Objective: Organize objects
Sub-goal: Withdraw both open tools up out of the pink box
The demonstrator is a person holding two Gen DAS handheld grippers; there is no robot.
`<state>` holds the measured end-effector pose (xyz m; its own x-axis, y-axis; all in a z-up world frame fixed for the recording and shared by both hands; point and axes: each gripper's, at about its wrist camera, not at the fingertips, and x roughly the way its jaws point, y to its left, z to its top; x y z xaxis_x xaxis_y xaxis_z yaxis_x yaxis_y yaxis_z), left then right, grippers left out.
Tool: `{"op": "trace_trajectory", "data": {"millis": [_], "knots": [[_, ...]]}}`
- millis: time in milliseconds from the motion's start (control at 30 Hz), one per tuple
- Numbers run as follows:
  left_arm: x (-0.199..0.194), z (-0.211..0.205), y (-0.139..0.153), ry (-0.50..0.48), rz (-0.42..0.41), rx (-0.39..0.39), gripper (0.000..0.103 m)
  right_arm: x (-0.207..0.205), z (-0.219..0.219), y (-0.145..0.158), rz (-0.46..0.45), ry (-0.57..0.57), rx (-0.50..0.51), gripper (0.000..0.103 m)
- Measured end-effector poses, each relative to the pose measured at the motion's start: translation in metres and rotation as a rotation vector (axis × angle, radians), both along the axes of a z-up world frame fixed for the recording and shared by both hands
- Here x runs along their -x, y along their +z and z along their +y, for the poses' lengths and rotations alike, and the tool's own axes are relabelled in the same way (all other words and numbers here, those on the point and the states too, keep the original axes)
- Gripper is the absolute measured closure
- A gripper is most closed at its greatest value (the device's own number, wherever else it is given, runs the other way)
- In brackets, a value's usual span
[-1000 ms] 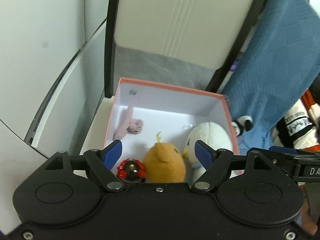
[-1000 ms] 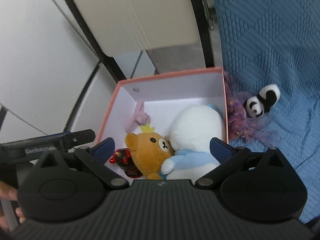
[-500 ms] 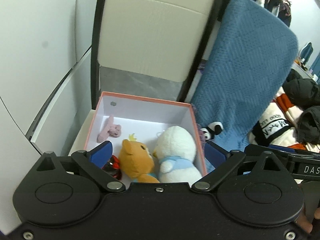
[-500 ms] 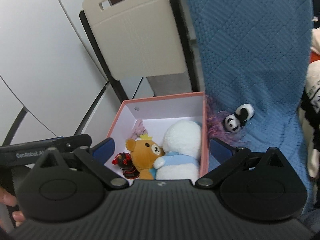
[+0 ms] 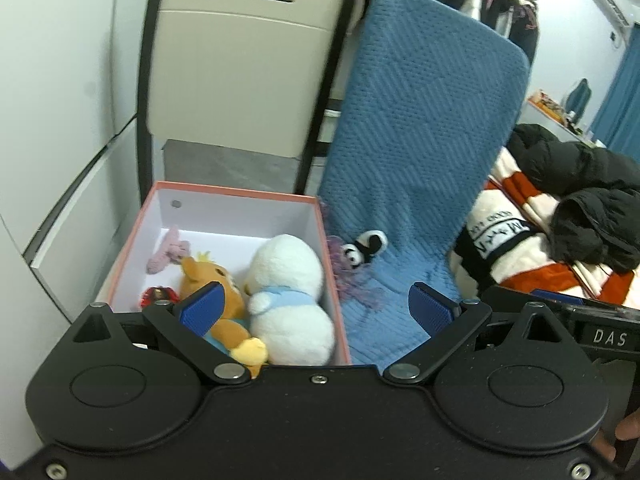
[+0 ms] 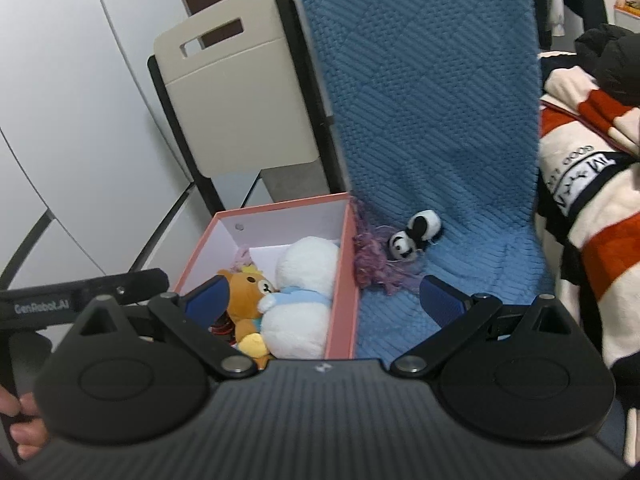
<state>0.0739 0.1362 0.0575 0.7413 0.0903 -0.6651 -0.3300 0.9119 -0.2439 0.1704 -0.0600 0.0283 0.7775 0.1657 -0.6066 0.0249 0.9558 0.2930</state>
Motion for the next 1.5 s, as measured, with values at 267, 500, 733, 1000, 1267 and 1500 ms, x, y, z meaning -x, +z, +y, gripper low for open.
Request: {"op": "trace_trajectory", "data": {"millis": [267, 500, 733, 1000, 1267, 1500], "knots": [[0.005, -0.041, -0.011, -0.009, -0.008, 0.014, 0.005, 0.042, -0.026, 0.001, -0.076, -0.037, 0.014, 0.0], [0.012, -0.074, -0.015, -0.003, -0.024, -0.009, 0.005, 0.067, -0.049, -0.013, -0.095, -0.048, 0.001, 0.0], [0.02, -0.101, -0.028, -0.001, -0.026, -0.009, 0.005, 0.082, -0.065, -0.03, -0.088, -0.051, -0.002, 0.0], [0.03, -0.115, -0.04, 0.03, -0.019, -0.026, 0.005, 0.09, -0.074, -0.05, -0.086, -0.04, -0.014, 0.0], [0.027, -0.119, -0.05, 0.024, -0.026, -0.018, 0.005, 0.094, -0.078, -0.058, -0.106, -0.026, -0.009, 0.0], [0.017, -0.117, -0.06, 0.022, -0.016, -0.014, 0.005, 0.09, -0.085, -0.065, -0.109, -0.048, -0.027, 0.0]]}}
